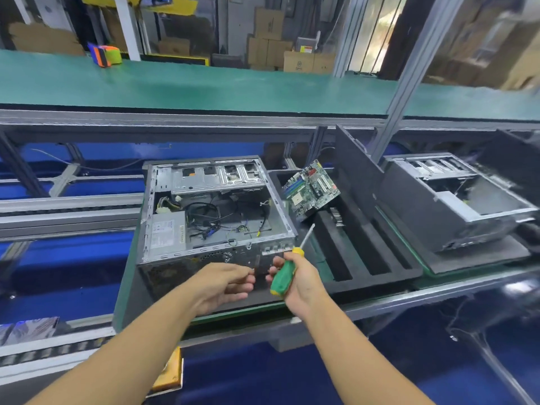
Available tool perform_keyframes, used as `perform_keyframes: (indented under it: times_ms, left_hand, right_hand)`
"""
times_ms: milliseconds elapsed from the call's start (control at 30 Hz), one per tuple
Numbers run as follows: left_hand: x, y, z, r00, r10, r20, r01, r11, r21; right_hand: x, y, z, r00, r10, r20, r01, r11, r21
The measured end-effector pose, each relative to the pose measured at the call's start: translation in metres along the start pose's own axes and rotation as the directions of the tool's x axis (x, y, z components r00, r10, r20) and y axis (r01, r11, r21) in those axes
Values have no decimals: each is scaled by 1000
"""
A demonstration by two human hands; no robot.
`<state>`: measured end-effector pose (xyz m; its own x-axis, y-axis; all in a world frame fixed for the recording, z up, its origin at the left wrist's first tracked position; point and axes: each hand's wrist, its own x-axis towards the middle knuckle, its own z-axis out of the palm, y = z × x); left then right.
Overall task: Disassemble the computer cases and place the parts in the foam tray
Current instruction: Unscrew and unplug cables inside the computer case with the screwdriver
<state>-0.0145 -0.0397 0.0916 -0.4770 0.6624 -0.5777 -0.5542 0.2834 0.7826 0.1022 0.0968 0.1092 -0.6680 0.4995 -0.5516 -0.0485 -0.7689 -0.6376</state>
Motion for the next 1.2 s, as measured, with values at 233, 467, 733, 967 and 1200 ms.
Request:
perform_keyframes:
  times_ms: [233,467,733,967,1200]
  left_hand:
    - [75,1,136,994,-108,-7,108,993,52]
    - [159,11,220,960,-154,-232,204,956,209]
    - [146,77,229,1000,-1,20,-3,987,160]
    - [51,149,112,897,414,157,-293,288,912]
    - [6,120,-56,996,41,-80,89,-418,904]
  right_hand:
    - [36,-95,-76,991,-11,-132,21,997,71]
    - [70,-164,-135,980,0,-199,-55,962,-269]
    - [98,-191,-126,992,-13,-122,-22,959,-283]
    - [82,-148,-75,991,64,114,-38,975,-220]
    - [49,-73,-32,978,109,178,-64,969,-238]
